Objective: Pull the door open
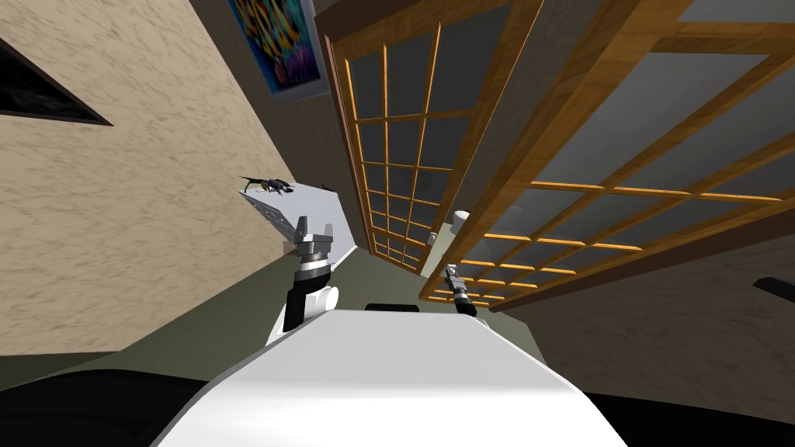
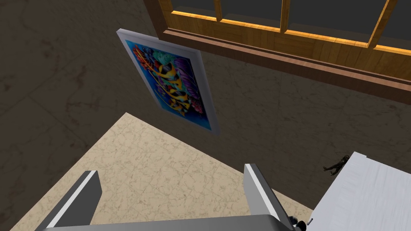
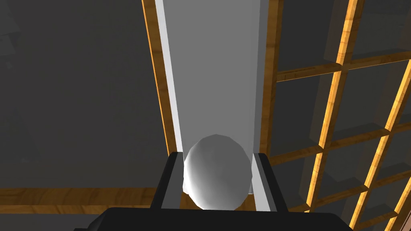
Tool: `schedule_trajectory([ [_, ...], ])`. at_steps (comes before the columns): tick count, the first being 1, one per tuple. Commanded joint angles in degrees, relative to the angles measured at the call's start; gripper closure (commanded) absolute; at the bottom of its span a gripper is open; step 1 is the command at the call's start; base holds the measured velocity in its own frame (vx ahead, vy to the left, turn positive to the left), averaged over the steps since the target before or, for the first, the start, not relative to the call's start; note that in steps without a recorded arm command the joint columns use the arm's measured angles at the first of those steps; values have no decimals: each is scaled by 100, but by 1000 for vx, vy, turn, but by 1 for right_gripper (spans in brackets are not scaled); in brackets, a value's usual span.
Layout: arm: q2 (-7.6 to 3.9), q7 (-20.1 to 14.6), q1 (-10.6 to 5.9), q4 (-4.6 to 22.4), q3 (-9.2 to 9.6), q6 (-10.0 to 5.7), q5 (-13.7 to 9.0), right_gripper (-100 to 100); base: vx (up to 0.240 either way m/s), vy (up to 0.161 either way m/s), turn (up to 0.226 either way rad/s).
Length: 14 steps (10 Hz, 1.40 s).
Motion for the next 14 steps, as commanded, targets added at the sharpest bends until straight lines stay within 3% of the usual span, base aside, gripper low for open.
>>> schedule_trajectory([
  [1, -13, -239, -22, 28, 74, -12, -105, 100, -46, -13, 38],
  [10, -90, -1297, -93, 102, 403, -1, -590, 100, -40, -14, 33],
  [14, -134, -1918, -134, 145, 589, 7, -865, 100, -43, -18, 43],
])
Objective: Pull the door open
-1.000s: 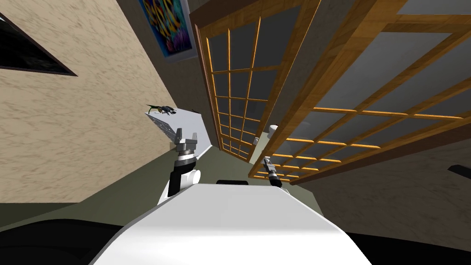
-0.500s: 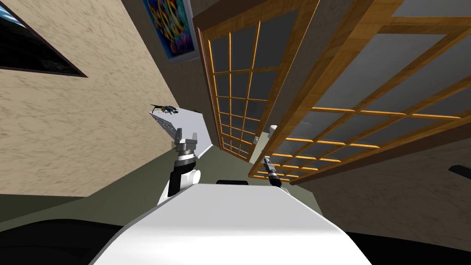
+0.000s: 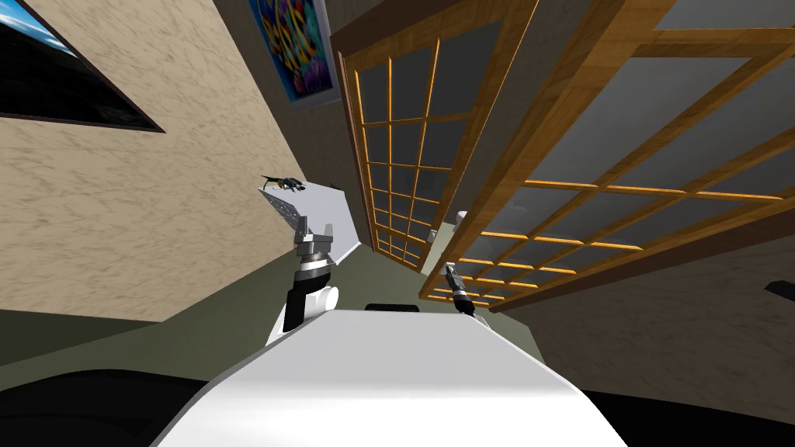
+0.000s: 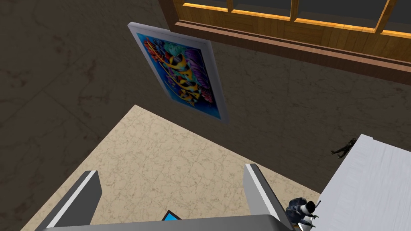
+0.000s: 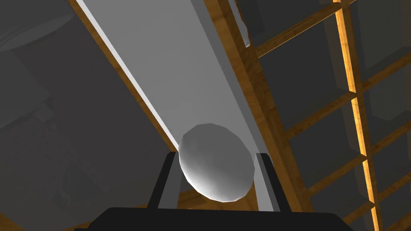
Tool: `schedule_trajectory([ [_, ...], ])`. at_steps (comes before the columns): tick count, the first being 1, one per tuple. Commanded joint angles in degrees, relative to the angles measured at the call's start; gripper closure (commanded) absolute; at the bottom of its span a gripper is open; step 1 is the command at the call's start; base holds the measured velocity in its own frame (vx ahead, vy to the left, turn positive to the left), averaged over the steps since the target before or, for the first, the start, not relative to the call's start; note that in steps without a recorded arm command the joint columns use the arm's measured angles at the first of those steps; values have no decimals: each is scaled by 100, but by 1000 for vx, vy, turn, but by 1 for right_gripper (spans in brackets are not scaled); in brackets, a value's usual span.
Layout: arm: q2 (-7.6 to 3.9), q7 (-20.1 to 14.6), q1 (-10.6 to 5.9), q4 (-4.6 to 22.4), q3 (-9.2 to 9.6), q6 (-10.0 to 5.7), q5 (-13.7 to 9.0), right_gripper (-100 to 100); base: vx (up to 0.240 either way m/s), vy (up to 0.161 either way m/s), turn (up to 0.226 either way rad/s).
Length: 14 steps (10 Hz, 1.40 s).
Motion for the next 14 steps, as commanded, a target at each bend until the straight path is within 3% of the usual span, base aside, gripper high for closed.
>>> schedule_trajectory([
  [1, 16, -281, -8, 5, 103, -8, -103, 100, -38, -17, 40],
  [14, -100, -2031, -116, 120, 598, 14, -833, 100, -33, -14, 32],
])
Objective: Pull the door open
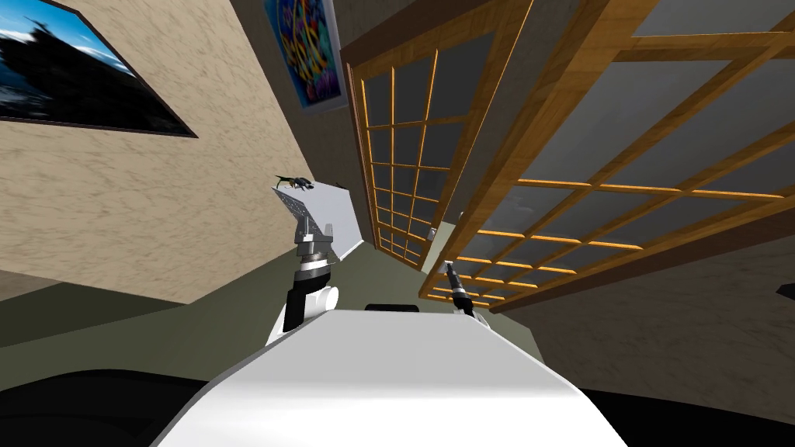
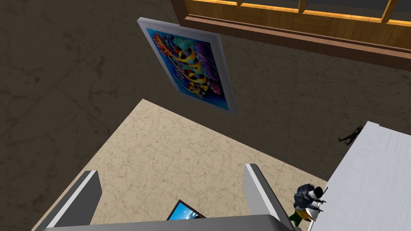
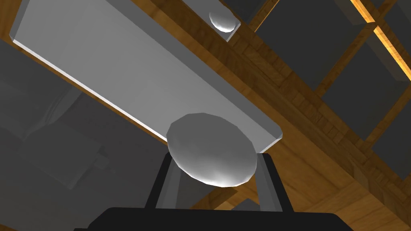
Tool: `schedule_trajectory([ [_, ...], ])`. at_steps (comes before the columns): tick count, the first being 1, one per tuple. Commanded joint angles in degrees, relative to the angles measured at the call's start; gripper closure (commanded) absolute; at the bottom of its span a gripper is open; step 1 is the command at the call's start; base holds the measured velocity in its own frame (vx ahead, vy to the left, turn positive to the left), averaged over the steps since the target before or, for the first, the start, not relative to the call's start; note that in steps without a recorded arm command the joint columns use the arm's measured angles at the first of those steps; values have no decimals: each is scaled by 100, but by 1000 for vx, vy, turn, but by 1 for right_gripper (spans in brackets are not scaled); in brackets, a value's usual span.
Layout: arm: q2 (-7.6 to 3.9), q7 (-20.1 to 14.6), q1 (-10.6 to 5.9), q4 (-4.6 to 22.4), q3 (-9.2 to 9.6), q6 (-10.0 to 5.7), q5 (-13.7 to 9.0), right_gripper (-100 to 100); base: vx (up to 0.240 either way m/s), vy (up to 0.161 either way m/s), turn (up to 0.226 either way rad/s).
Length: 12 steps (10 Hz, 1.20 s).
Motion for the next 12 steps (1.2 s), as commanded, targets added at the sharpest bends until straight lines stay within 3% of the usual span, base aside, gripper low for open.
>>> schedule_trajectory([
  [1, 31, -286, -40, 75, 119, -61, -85, 100, -21, -10, 20],
  [2, 31, -299, -40, 75, 119, -61, -85, 100, -19, -3, 19],
  [12, -56, -1646, -120, 162, 491, -43, -635, 100, -25, -12, 28],
])
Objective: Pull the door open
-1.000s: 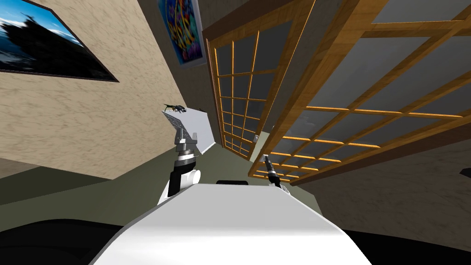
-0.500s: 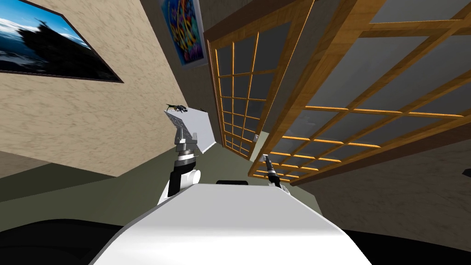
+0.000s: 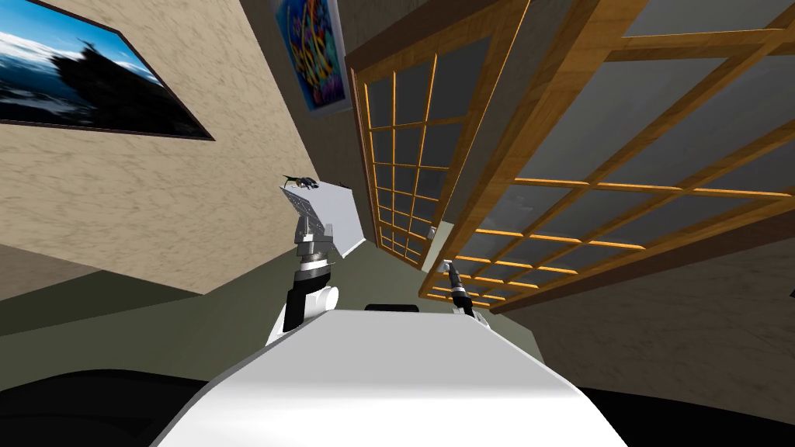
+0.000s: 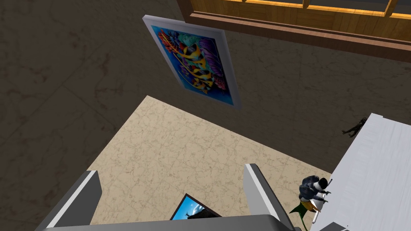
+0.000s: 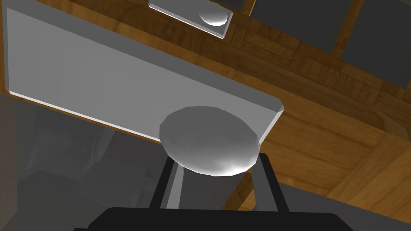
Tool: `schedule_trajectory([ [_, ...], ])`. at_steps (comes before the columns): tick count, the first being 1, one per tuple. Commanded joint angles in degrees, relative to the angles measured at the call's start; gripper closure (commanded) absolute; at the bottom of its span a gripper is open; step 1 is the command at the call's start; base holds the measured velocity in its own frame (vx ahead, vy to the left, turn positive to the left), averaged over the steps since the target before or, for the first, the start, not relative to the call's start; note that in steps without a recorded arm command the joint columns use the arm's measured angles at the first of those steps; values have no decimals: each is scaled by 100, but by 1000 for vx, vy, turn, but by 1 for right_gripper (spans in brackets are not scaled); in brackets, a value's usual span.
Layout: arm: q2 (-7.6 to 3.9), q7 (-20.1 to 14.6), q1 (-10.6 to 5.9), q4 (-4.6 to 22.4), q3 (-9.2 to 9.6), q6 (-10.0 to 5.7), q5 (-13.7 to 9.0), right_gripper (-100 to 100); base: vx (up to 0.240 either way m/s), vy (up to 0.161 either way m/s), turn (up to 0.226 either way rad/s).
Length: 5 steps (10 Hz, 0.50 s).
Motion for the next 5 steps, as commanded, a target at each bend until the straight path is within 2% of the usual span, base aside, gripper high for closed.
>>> schedule_trajectory([
  [1, 73, -166, -27, 9, 110, -35, -13, 100, -20, -10, 16],
  [2, 58, -381, -41, 24, 174, -32, -107, 100, -25, -14, 39],
  [4, 58, -400, -41, 24, 174, -32, -107, 100, -16, -9, 14],
  [5, 43, -634, -55, 38, 238, -29, -201, 100, -22, -4, 19],
])
